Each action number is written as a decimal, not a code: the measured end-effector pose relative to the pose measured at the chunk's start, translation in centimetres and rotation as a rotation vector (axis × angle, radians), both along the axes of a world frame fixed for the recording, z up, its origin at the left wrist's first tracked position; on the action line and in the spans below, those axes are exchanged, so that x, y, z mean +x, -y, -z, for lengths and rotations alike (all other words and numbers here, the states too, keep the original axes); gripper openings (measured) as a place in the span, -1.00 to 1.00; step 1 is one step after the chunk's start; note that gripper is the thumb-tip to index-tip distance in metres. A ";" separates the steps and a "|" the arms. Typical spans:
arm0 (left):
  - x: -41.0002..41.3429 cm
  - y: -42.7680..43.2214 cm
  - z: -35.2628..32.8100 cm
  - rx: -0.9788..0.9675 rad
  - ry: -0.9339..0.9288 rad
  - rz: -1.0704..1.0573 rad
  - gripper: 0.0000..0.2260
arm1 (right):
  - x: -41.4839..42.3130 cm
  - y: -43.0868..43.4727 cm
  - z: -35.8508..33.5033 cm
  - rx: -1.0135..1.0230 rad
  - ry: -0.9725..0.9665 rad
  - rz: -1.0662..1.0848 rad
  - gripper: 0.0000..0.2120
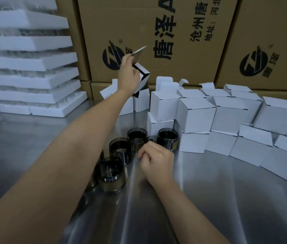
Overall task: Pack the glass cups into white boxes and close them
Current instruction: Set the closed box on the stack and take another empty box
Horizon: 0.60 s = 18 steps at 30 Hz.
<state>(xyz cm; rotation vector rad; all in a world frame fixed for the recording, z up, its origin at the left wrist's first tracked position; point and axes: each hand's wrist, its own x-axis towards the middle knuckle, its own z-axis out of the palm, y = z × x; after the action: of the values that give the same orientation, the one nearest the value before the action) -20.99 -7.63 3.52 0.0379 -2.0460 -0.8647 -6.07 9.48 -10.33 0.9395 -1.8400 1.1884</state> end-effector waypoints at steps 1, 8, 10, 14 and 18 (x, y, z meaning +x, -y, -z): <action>1.4 -1.1 -0.3 0.052 -0.081 0.020 -0.58 | 0.2 -0.1 -0.1 0.000 0.003 -0.002 -0.76; 14.3 -8.7 -1.8 0.298 -0.384 0.098 -0.53 | 3.2 -1.7 -1.1 -0.111 0.137 0.030 -0.77; 17.9 -10.6 -0.9 0.346 -0.412 0.092 -0.52 | 4.5 -2.8 -1.0 -0.199 0.224 0.061 -0.77; 23.2 -14.4 2.4 0.476 -0.345 0.116 -0.50 | 6.9 -6.0 -0.8 -0.361 0.380 0.133 -0.75; 26.0 -16.8 6.8 0.520 -0.246 0.163 -0.50 | 9.2 -8.8 -0.7 -0.428 0.455 0.142 -0.73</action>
<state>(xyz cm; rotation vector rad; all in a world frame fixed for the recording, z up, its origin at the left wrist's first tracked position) 5.02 9.18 -3.27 0.0483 -1.5697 -1.4120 3.16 18.27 -9.63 0.3079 -1.8352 1.7169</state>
